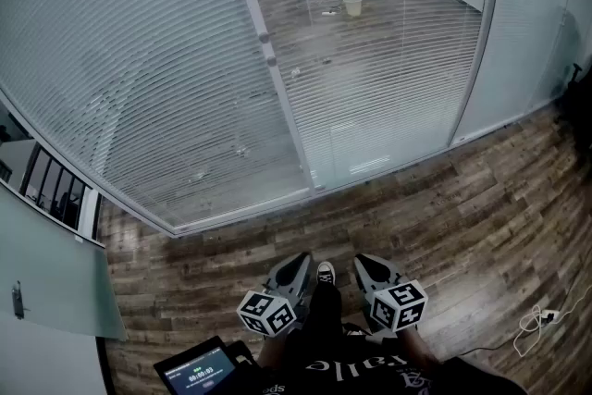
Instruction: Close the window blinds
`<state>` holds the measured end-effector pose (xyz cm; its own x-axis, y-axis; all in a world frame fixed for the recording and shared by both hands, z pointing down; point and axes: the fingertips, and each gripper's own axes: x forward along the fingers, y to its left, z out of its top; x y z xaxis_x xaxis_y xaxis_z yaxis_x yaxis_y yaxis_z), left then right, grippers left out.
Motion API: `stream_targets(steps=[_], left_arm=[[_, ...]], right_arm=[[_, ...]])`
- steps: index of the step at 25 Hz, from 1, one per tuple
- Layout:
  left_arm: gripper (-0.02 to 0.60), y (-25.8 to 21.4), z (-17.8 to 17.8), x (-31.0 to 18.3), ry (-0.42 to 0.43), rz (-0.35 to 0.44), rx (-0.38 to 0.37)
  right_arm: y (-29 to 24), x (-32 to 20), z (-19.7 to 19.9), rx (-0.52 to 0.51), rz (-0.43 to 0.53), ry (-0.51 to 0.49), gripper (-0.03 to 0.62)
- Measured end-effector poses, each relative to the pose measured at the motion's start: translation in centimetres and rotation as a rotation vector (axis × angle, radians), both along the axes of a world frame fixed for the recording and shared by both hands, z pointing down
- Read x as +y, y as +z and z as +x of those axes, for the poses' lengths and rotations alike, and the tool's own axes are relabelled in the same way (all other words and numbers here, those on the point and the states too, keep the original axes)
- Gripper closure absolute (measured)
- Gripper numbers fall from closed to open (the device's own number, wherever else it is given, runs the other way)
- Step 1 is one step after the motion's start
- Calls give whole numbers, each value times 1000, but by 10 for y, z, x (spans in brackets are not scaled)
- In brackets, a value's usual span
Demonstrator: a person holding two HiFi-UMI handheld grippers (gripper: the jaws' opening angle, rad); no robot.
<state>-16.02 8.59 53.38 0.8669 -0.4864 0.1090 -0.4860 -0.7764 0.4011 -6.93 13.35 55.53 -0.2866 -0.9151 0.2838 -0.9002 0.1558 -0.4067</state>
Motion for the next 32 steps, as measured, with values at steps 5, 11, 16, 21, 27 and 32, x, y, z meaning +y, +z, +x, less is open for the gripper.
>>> stream_targets(steps=[5, 11, 16, 21, 27, 32], left_arm=[[572, 3, 15, -74, -1, 11, 9], [572, -23, 17, -197, -56, 58, 40], [572, -46, 25, -303, -80, 100, 71], [572, -60, 42, -378, -112, 135, 87], [572, -79, 81, -452, -155, 180, 72], [453, -87, 123, -517, -228, 165, 84]], right_arm=[[5, -73, 14, 3, 2, 0, 573], [-17, -190, 23, 21, 23, -15, 572], [-37, -291, 32, 57, 50, -22, 573], [-52, -358, 43, 111, 73, -66, 572], [-74, -430, 67, 142, 134, -115, 572], [-70, -488, 99, 126, 132, -209, 572]])
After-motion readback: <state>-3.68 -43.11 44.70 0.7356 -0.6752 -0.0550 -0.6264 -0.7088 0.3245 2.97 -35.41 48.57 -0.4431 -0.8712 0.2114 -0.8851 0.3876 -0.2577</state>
